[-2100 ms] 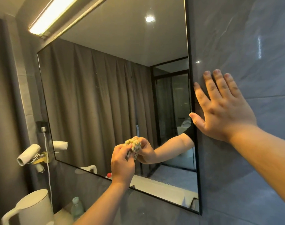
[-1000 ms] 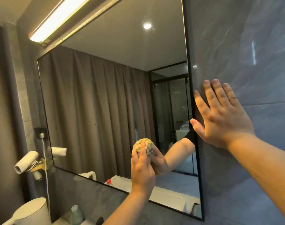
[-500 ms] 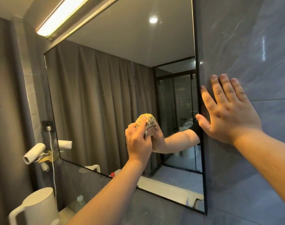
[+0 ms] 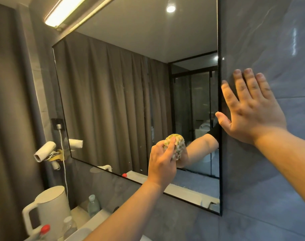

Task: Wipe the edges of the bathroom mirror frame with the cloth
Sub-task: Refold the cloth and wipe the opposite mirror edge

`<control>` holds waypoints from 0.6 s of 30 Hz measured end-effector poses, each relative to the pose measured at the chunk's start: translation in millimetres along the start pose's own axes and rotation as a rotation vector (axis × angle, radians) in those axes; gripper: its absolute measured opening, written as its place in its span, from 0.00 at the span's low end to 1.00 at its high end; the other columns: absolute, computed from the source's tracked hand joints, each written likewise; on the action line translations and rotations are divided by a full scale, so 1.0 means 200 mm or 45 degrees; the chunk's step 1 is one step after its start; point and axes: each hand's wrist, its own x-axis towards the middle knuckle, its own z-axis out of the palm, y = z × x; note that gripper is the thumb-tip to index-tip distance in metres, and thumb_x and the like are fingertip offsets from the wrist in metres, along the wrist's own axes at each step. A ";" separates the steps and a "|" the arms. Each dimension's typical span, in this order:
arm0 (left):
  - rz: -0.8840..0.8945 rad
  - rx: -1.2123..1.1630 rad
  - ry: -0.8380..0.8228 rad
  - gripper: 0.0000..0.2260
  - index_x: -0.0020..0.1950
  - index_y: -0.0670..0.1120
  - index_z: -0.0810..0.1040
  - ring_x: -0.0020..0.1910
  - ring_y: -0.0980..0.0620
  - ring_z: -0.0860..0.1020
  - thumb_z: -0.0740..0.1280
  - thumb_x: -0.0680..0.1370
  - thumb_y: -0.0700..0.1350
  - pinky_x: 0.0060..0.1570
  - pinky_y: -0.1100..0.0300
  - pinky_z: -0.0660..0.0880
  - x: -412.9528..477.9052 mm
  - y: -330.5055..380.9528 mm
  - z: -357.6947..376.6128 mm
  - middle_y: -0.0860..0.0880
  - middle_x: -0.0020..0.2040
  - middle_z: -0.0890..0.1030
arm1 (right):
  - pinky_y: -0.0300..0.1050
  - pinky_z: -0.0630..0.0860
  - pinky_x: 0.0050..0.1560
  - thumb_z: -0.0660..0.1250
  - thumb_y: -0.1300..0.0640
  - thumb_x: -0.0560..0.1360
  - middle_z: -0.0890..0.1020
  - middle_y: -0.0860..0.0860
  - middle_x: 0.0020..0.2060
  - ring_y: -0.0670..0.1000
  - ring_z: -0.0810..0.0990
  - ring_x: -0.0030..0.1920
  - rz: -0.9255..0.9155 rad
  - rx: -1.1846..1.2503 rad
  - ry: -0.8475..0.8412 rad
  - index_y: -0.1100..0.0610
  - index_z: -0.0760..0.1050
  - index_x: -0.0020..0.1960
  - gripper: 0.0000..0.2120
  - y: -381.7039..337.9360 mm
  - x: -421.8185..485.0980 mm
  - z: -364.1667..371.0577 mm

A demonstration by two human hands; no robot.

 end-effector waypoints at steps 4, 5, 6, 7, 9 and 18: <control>-0.233 0.011 0.097 0.19 0.66 0.42 0.75 0.53 0.43 0.71 0.62 0.76 0.38 0.52 0.54 0.73 0.01 -0.17 0.01 0.39 0.57 0.74 | 0.63 0.48 0.77 0.51 0.37 0.75 0.54 0.67 0.77 0.67 0.50 0.78 0.001 0.010 0.011 0.62 0.54 0.79 0.41 0.00 0.00 0.01; -0.423 -0.007 0.122 0.19 0.67 0.41 0.76 0.54 0.42 0.71 0.62 0.76 0.36 0.53 0.54 0.71 -0.01 -0.22 0.02 0.38 0.58 0.74 | 0.63 0.48 0.77 0.50 0.37 0.75 0.54 0.67 0.77 0.67 0.50 0.78 0.001 0.009 0.013 0.62 0.54 0.79 0.40 0.00 0.00 0.00; -0.616 -0.021 0.125 0.19 0.68 0.41 0.75 0.56 0.40 0.70 0.63 0.76 0.35 0.55 0.55 0.69 -0.02 -0.28 0.02 0.38 0.59 0.73 | 0.63 0.48 0.77 0.50 0.37 0.75 0.54 0.67 0.77 0.67 0.50 0.78 0.002 0.007 0.016 0.62 0.54 0.79 0.40 0.00 0.00 0.00; -0.789 -0.028 0.120 0.19 0.69 0.41 0.74 0.58 0.39 0.70 0.63 0.77 0.35 0.57 0.55 0.68 -0.04 -0.33 0.02 0.37 0.60 0.72 | 0.63 0.48 0.77 0.50 0.37 0.75 0.54 0.67 0.77 0.67 0.50 0.78 0.002 0.006 0.020 0.62 0.54 0.79 0.40 0.01 0.00 0.00; -1.091 -0.042 0.104 0.19 0.72 0.42 0.72 0.61 0.37 0.70 0.62 0.80 0.40 0.62 0.50 0.67 -0.08 -0.44 0.01 0.36 0.62 0.71 | 0.64 0.48 0.77 0.51 0.37 0.75 0.54 0.67 0.77 0.67 0.51 0.78 0.000 0.018 0.028 0.62 0.54 0.79 0.40 0.00 0.00 0.01; -1.394 -0.196 0.073 0.22 0.77 0.41 0.63 0.65 0.39 0.68 0.57 0.83 0.44 0.67 0.55 0.61 -0.13 -0.43 0.00 0.36 0.68 0.66 | 0.63 0.47 0.77 0.49 0.36 0.75 0.54 0.67 0.77 0.67 0.50 0.78 0.000 -0.002 0.035 0.62 0.53 0.79 0.40 0.01 0.00 0.01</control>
